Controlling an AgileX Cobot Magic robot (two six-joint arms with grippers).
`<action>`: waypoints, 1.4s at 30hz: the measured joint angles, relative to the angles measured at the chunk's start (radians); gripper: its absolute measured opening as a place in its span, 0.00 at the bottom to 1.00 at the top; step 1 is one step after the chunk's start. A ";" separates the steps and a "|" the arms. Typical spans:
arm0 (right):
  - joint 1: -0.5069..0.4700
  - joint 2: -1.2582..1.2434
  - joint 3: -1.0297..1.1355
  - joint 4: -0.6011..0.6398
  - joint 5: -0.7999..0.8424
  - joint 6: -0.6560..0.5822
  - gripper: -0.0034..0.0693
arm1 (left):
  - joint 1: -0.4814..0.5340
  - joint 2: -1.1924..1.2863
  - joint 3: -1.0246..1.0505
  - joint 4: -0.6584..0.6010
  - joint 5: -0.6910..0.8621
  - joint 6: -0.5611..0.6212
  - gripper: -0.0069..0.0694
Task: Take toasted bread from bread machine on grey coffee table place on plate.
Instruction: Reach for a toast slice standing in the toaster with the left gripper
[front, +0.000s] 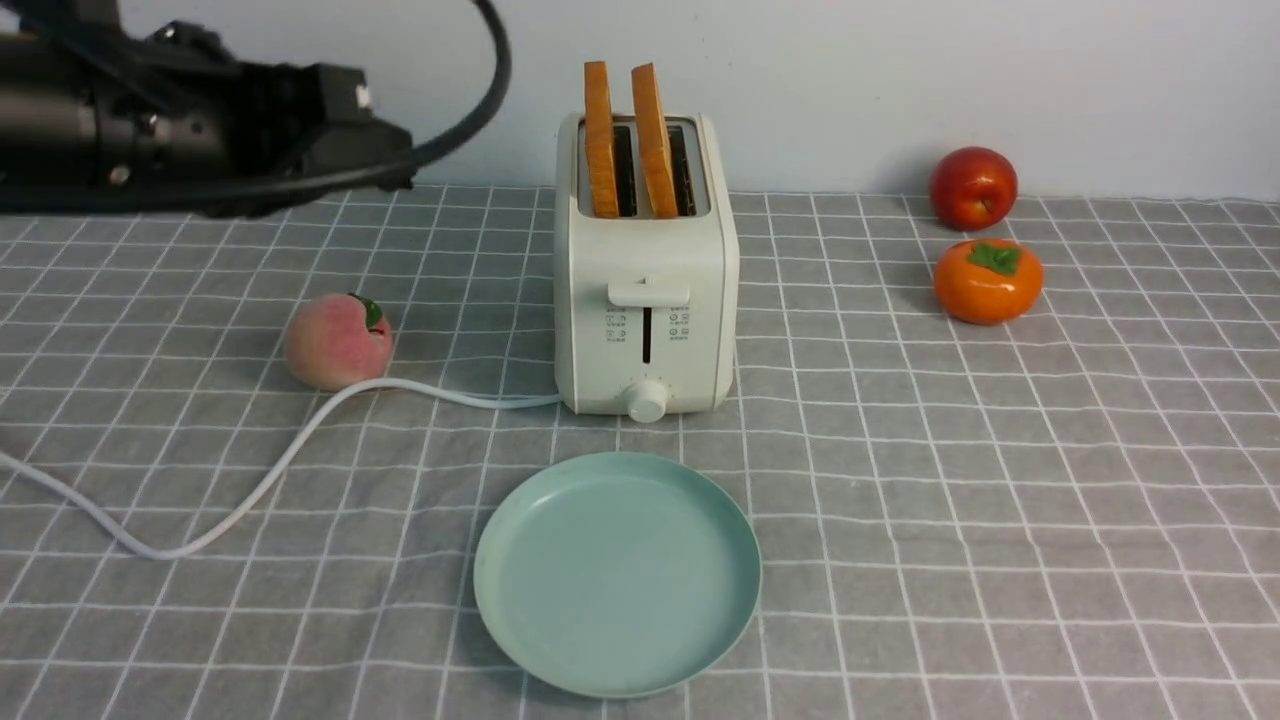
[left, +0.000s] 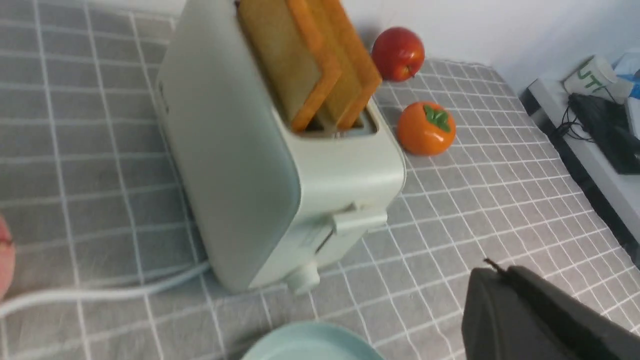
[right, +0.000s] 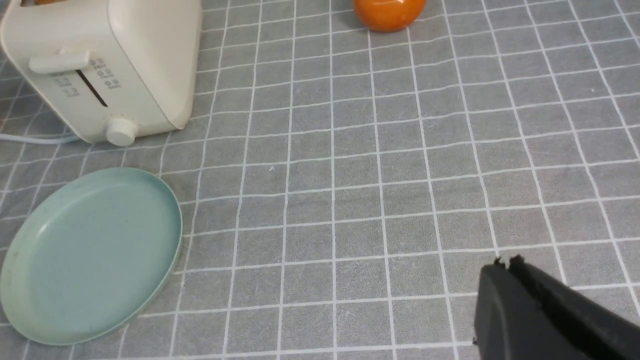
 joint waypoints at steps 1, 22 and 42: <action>0.000 0.000 0.000 0.001 -0.009 0.000 0.03 | -0.012 0.026 -0.024 -0.005 -0.007 0.021 0.07; 0.000 0.001 0.001 0.018 -0.050 0.000 0.05 | -0.179 0.578 -0.422 -0.031 -0.280 0.088 0.84; 0.000 0.001 0.001 0.015 -0.052 0.000 0.07 | -0.177 0.556 -0.453 0.002 -0.276 0.138 0.20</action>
